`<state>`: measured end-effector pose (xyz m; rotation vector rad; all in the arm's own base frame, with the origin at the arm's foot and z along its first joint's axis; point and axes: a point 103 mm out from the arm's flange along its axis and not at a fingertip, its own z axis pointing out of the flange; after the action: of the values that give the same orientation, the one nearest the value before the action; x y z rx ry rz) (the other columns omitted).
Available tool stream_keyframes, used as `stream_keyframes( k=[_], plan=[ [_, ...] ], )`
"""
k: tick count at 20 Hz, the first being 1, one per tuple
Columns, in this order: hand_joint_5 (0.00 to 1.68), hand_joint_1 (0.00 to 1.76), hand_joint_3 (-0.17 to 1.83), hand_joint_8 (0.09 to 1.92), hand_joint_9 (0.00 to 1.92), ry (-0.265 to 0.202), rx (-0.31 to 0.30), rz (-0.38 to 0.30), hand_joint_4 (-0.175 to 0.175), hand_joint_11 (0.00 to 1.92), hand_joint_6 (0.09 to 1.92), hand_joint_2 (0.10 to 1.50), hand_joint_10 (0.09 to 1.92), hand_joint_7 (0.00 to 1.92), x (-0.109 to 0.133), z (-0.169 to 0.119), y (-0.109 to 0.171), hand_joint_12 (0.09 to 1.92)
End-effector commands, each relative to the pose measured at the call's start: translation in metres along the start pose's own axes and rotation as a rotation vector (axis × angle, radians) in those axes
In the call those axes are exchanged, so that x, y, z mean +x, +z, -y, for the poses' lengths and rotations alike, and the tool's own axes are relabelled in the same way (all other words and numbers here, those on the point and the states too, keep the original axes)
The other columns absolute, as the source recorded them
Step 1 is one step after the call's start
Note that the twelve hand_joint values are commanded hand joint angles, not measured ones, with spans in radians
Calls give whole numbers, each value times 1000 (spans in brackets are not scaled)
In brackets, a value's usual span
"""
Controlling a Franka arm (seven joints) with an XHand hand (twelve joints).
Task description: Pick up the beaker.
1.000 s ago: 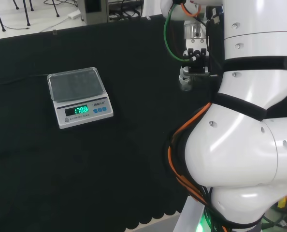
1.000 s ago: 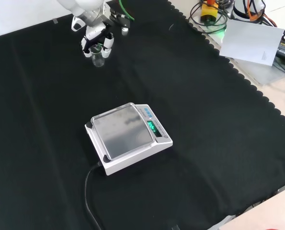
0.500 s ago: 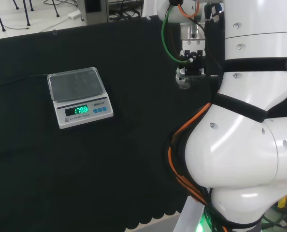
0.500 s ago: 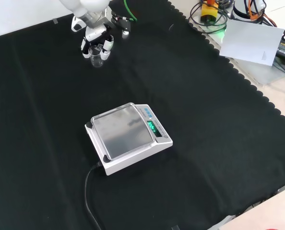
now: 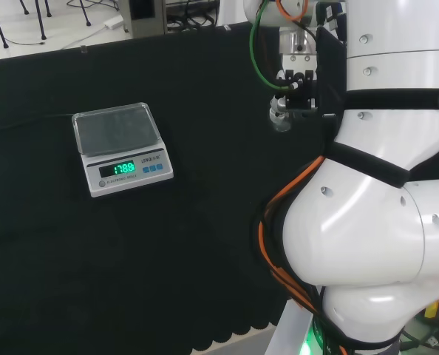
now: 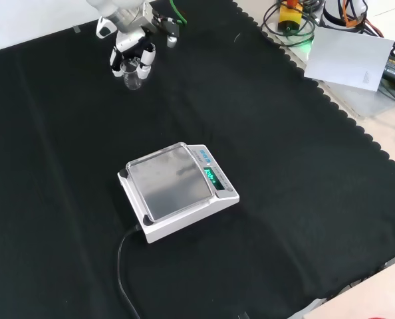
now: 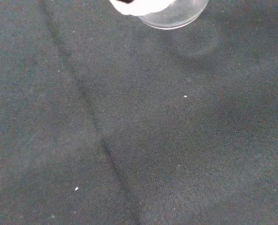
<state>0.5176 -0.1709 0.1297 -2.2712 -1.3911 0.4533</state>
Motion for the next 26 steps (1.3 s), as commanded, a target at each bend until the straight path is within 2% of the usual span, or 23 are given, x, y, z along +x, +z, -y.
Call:
stream_keyframes(
  k=[1, 5, 13, 17, 21, 26],
  plan=[
    [896, 1246, -3, 1116, 1115, -50, 45, -18, -175, 1128, 1120, 1145, 871, 938, -2, 11, -16, 914],
    [908, 1248, -4, 1099, 1110, -81, 43, -26, -175, 1123, 1103, 1140, 883, 949, -3, 22, -29, 923],
    [913, 1249, -4, 1092, 1112, -146, -35, 43, -175, 1122, 1096, 1137, 888, 955, 5, 68, -69, 926],
    [915, 1249, -4, 1089, 1114, -156, -77, 64, -175, 1121, 1094, 1136, 889, 957, 7, 89, -93, 928],
    [917, 1250, -4, 1086, 1118, -155, -92, 88, -175, 1122, 1091, 1135, 890, 959, 8, 105, -113, 929],
    [921, 1250, -4, 1082, 1121, -161, -113, 83, -175, 1124, 1086, 1133, 890, 962, 8, 120, -130, 929]
  ],
)
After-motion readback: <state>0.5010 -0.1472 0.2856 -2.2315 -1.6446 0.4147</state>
